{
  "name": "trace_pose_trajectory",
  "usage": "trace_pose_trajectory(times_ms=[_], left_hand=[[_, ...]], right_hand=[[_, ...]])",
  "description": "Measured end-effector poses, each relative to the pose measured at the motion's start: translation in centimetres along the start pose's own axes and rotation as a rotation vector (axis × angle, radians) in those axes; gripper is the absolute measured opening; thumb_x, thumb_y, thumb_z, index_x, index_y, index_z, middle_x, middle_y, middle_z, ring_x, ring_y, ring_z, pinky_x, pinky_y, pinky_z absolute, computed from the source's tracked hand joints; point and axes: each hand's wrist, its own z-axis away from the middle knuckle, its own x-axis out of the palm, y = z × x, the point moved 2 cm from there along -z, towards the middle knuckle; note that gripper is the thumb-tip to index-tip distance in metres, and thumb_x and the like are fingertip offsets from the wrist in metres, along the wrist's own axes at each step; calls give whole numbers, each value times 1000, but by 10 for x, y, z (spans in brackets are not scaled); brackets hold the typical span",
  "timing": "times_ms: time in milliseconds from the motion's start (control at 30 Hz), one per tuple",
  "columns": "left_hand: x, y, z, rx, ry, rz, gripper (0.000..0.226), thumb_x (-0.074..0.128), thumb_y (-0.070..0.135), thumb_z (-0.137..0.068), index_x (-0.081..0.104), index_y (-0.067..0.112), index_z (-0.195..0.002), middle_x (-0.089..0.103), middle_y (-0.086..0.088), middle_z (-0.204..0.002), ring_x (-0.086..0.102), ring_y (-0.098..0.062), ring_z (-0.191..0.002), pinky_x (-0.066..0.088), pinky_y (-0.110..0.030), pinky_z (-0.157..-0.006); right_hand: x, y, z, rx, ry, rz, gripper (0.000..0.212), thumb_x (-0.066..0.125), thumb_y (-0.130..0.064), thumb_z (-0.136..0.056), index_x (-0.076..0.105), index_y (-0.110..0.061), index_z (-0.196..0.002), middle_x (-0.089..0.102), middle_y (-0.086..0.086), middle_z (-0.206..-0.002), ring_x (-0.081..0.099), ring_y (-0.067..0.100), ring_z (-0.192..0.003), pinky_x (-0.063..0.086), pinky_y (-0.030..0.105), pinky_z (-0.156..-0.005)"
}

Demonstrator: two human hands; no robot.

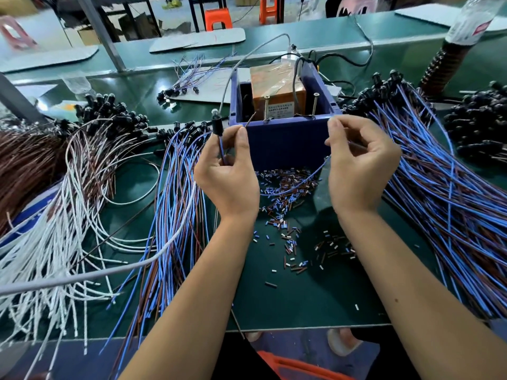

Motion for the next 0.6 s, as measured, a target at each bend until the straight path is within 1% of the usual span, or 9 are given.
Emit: trace_pose_trajectory(times_ms=[67,133,200,233,300,433,467,567,600], left_hand=[[4,0,-2,18,5,-22,3,73,4,-93,75,4,-92,72,-6,-82,63,-7,-75,52,-19,-74],[6,-2,-3,31,-11,-42,4,73,6,-94,75,5,-92,73,-5,-84,65,-8,-77,54,-23,-74],[7,-5,-3,59,-47,-60,5,72,7,-94,76,4,-94,74,-6,-87,66,-9,-79,56,-28,-73],[7,-5,-2,79,-71,-68,6,71,7,-95,76,4,-96,75,-6,-88,66,-10,-81,56,-29,-73],[7,-6,-2,107,-98,-77,8,70,6,-96,77,6,-99,74,-5,-89,67,-9,-82,54,-26,-73],[7,-6,-3,154,-77,-110,9,70,6,-96,78,5,-99,75,-5,-89,67,-8,-82,52,-21,-75],[7,-5,-2,173,-84,-124,9,70,7,-96,78,4,-99,75,-5,-89,68,-9,-82,52,-21,-75],[9,-6,-1,230,-126,-163,10,70,11,-97,77,4,-98,72,-4,-85,66,-14,-77,55,-30,-71],[10,-6,-1,236,-133,-171,10,70,12,-97,78,5,-98,72,-4,-85,66,-15,-76,55,-31,-70]], right_hand=[[2,-3,-6,-51,70,72,15,69,-21,-99,80,-12,-99,73,-7,-84,67,5,-74,52,19,-66],[7,-5,-9,-99,98,157,16,69,-20,-98,81,-10,-97,71,-5,-85,63,2,-73,48,13,-68],[12,-7,-10,-126,80,217,16,69,-18,-97,81,-8,-94,72,-1,-85,62,6,-74,45,9,-71],[15,-8,-10,-134,65,227,17,69,-18,-97,81,-7,-93,73,0,-85,63,8,-75,45,10,-73],[19,-9,-8,-145,37,218,17,68,-17,-98,81,-6,-92,75,1,-85,65,10,-76,48,14,-74],[21,-10,-7,-159,21,206,16,68,-15,-98,80,-7,-92,71,-5,-83,63,8,-74,44,11,-72],[21,-9,-6,-159,15,201,17,68,-16,-98,81,-7,-92,71,-4,-83,63,9,-74,44,12,-72],[21,-8,-5,-158,7,190,17,68,-17,-99,81,-7,-95,72,-2,-84,64,8,-75,45,12,-73],[21,-8,-5,-154,6,187,17,68,-18,-99,81,-7,-95,72,-2,-84,64,8,-75,45,11,-73]])
